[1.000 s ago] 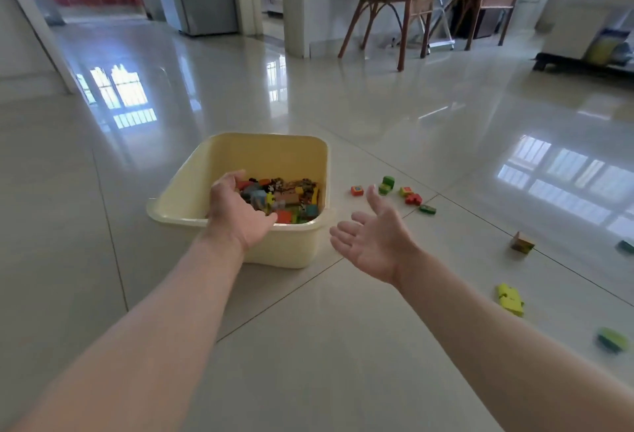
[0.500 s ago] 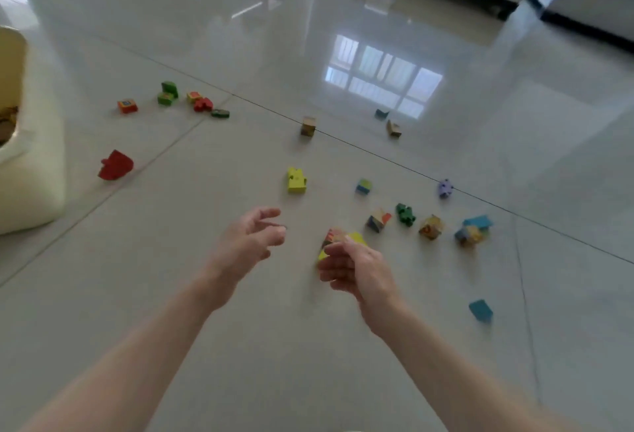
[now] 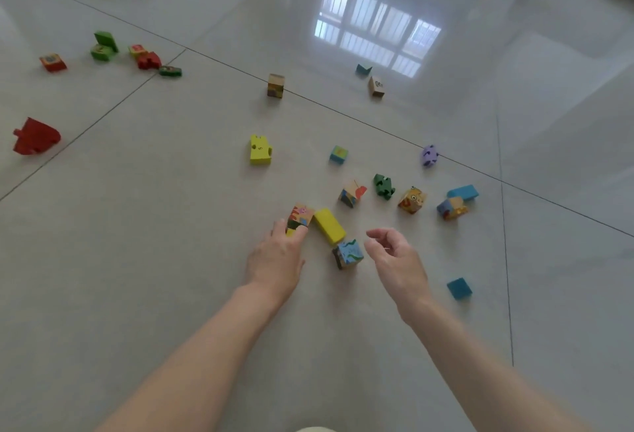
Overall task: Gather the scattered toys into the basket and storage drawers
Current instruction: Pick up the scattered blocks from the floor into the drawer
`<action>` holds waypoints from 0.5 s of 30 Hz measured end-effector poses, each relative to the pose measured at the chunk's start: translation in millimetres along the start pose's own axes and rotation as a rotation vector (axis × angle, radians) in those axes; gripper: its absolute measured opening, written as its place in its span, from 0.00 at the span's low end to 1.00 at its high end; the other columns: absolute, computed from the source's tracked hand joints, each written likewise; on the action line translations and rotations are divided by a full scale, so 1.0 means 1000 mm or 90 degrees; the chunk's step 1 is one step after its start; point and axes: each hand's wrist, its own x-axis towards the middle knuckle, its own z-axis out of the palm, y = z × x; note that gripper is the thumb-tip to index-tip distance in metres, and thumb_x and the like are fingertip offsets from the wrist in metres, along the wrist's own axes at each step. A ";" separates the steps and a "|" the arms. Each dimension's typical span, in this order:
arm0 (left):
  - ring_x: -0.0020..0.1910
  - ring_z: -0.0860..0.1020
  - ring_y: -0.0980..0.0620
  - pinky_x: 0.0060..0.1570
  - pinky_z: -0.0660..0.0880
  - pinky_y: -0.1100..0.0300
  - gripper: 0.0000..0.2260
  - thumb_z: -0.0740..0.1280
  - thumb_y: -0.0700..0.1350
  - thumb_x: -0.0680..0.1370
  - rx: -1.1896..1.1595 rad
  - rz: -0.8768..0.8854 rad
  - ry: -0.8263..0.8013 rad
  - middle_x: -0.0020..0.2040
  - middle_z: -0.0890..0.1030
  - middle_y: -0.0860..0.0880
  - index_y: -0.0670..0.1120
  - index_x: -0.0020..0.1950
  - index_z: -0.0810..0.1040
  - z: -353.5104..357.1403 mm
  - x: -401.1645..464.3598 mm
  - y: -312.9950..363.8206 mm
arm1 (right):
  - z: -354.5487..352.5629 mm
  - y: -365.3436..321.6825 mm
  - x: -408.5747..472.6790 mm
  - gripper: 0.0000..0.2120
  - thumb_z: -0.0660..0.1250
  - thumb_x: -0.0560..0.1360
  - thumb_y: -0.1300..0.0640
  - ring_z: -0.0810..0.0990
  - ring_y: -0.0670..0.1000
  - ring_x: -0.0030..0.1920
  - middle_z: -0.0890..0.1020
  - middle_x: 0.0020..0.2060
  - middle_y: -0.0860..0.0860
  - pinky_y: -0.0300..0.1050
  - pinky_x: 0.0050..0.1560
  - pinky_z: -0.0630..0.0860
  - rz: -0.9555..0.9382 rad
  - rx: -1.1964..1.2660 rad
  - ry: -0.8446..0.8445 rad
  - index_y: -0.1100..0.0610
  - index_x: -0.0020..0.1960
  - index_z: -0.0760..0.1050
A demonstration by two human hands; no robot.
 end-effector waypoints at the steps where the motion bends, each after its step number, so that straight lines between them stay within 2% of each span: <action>1: 0.61 0.71 0.47 0.53 0.71 0.54 0.18 0.62 0.49 0.78 0.001 -0.004 0.018 0.64 0.66 0.47 0.50 0.67 0.64 0.002 0.000 -0.001 | 0.004 0.002 0.003 0.08 0.64 0.76 0.54 0.75 0.47 0.48 0.76 0.50 0.49 0.40 0.47 0.71 -0.017 -0.021 -0.015 0.50 0.56 0.74; 5: 0.59 0.72 0.48 0.49 0.71 0.56 0.15 0.63 0.49 0.77 -0.029 -0.011 0.042 0.59 0.73 0.49 0.49 0.62 0.69 0.006 -0.006 -0.007 | 0.022 0.012 0.012 0.29 0.72 0.71 0.50 0.70 0.48 0.59 0.69 0.57 0.49 0.44 0.62 0.70 -0.057 -0.128 -0.042 0.50 0.68 0.66; 6: 0.56 0.74 0.48 0.48 0.71 0.57 0.14 0.65 0.49 0.76 -0.101 -0.042 0.053 0.55 0.76 0.49 0.48 0.60 0.71 0.007 -0.008 -0.009 | 0.025 0.014 0.014 0.32 0.73 0.69 0.50 0.70 0.49 0.61 0.69 0.59 0.50 0.46 0.64 0.69 -0.063 -0.136 -0.037 0.51 0.69 0.64; 8: 0.46 0.77 0.48 0.42 0.72 0.60 0.09 0.70 0.49 0.72 -0.401 -0.164 0.060 0.45 0.79 0.50 0.49 0.51 0.76 0.002 -0.009 -0.009 | 0.031 0.015 0.019 0.36 0.76 0.67 0.51 0.69 0.50 0.62 0.69 0.60 0.52 0.46 0.64 0.69 -0.070 -0.137 -0.034 0.52 0.70 0.63; 10: 0.37 0.75 0.51 0.33 0.71 0.65 0.03 0.68 0.45 0.74 -0.745 -0.295 0.070 0.38 0.78 0.50 0.49 0.43 0.75 -0.006 -0.010 -0.009 | 0.032 0.015 0.023 0.34 0.75 0.68 0.55 0.71 0.51 0.58 0.71 0.55 0.52 0.42 0.59 0.69 -0.069 -0.129 -0.044 0.52 0.69 0.64; 12: 0.36 0.74 0.52 0.32 0.72 0.63 0.08 0.59 0.40 0.78 -0.963 -0.405 0.054 0.37 0.75 0.48 0.47 0.41 0.74 -0.014 -0.006 -0.010 | 0.033 0.011 0.025 0.27 0.71 0.71 0.58 0.74 0.51 0.50 0.73 0.48 0.51 0.40 0.50 0.70 -0.051 -0.067 -0.033 0.52 0.67 0.66; 14: 0.32 0.76 0.49 0.29 0.76 0.61 0.12 0.53 0.37 0.77 -1.117 -0.462 0.036 0.35 0.74 0.44 0.42 0.39 0.73 -0.023 -0.002 -0.012 | 0.032 0.006 0.028 0.16 0.63 0.75 0.61 0.74 0.50 0.43 0.75 0.42 0.52 0.43 0.44 0.72 0.020 0.091 -0.022 0.54 0.62 0.70; 15: 0.29 0.76 0.49 0.26 0.75 0.63 0.12 0.52 0.37 0.76 -1.122 -0.470 0.036 0.33 0.73 0.43 0.41 0.38 0.73 -0.026 0.000 -0.013 | 0.029 0.004 0.029 0.12 0.57 0.76 0.62 0.74 0.51 0.40 0.76 0.40 0.53 0.45 0.43 0.73 0.087 0.206 -0.038 0.56 0.58 0.72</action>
